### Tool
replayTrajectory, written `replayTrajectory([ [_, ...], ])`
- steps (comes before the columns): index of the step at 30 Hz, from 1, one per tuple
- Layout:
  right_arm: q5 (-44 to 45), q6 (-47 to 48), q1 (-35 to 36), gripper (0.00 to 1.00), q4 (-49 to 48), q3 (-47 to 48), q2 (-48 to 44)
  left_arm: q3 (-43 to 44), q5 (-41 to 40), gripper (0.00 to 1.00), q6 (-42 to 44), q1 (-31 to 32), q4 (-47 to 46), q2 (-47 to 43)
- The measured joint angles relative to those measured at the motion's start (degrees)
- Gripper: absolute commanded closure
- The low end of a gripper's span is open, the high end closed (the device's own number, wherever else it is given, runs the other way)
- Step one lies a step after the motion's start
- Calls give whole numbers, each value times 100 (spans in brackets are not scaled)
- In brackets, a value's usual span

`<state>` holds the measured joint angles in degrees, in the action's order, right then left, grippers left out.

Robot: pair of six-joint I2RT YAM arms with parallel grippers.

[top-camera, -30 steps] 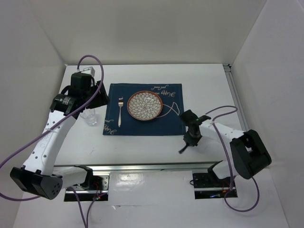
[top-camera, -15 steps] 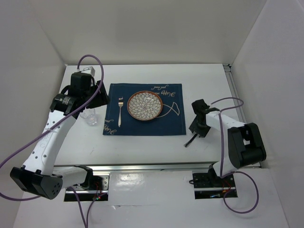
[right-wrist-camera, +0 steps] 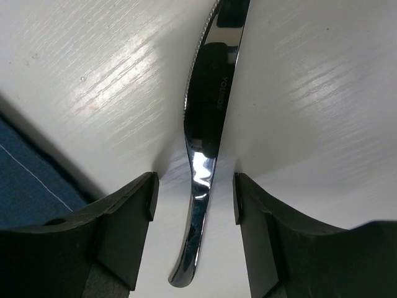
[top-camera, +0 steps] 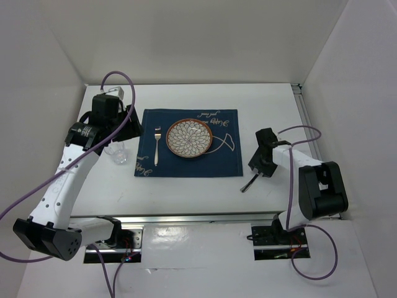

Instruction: Set the dinner table for one person

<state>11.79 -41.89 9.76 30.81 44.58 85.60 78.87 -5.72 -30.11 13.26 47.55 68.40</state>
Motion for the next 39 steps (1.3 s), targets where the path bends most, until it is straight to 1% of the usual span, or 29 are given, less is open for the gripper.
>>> replayTrajectory([
  [3, -118, -68, 37, 39, -15, -101, -120, 0, 0, 31, 0, 0, 0, 0],
  [4, -153, -105, 79, 41, -2, -142, -173, 0, 0, 31, 0, 0, 0, 0],
  [9, -240, -350, 466, 42, 103, -216, -262, 0, 2, 31, -4, 0, 0, -2],
  [11, -229, -459, 616, 45, 190, -208, -251, 0, 2, 31, -4, 0, 0, -2],
  [12, -214, -516, 654, 45, 236, -199, -247, 0, 2, 31, -4, 0, 0, -2],
  [15, -164, -691, 688, 51, 345, -153, -186, 0, 2, 31, -4, 0, 0, -2],
  [16, -146, -739, 688, 51, 372, -144, -177, 0, 2, 31, -7, 0, 0, -4],
  [19, -85, -859, 673, 56, 424, -142, -173, 0, 2, 31, -4, 0, 0, -7],
  [21, -72, -896, 612, 56, 446, -138, -146, 0, 0, 31, -4, 0, 0, -7],
  [24, -122, -887, 476, 68, 483, -50, -46, 0, 0, 31, -4, 0, 0, -7],
  [26, -118, -848, 387, 74, 501, -15, -2, 0, -2, 31, 0, 0, 0, -7],
  [27, -114, -835, 372, 82, 498, -13, 0, 0, -4, 31, 0, 0, 0, -7],
  [29, -98, -789, 356, 87, 494, -11, -7, 0, -9, 31, 2, 0, 0, -7],
  [31, -87, -758, 343, 91, 481, -11, -37, 0, -24, 31, 2, 0, 2, -7],
  [36, 164, -474, 330, 92, 509, 15, -101, 0, -39, 31, 2, 0, 2, -7],
  [39, 332, -149, 306, 95, 634, 245, -166, 0, -39, 31, 2, 0, 2, -7],
])
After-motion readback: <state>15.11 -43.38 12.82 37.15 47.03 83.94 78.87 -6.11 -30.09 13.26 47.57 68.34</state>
